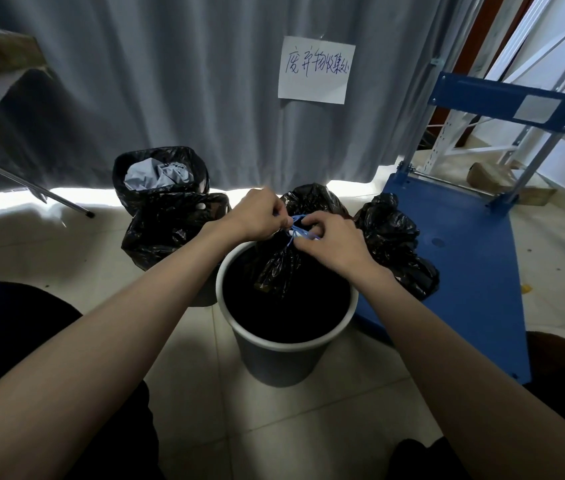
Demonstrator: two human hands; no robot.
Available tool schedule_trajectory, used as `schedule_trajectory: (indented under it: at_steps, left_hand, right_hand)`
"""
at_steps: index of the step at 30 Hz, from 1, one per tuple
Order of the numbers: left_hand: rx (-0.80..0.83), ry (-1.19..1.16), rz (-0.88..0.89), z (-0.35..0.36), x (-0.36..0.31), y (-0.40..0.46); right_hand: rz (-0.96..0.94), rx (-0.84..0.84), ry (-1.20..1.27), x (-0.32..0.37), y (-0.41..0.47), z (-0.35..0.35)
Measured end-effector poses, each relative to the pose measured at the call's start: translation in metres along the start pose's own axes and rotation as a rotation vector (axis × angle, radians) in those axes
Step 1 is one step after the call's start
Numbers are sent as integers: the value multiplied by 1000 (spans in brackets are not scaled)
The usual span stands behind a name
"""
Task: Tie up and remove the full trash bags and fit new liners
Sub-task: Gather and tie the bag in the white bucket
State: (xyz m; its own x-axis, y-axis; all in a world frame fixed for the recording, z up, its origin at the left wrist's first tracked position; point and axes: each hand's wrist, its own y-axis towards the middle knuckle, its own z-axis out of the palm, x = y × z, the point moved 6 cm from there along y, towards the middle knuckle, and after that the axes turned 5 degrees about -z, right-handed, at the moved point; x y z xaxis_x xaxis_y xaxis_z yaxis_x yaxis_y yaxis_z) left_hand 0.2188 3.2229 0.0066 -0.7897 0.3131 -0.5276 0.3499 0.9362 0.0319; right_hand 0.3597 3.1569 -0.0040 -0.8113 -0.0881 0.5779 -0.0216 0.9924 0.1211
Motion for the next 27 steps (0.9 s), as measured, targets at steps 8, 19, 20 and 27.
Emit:
schedule_trajectory:
  at_steps: [8, 19, 20, 27]
  left_hand:
    - [-20, 16, 12, -8, 2, -1]
    - [-202, 213, 97, -17, 0, -1]
    - [-229, 232, 82, -14, 3, 0]
    - [-252, 267, 26, 7, 19, 1]
  right_hand:
    - [16, 56, -135, 0, -5, -1]
    - [-105, 567, -233, 10, -19, 26]
    - [-125, 634, -254, 11, -24, 31]
    - [-122, 788, -181, 3, -39, 40]
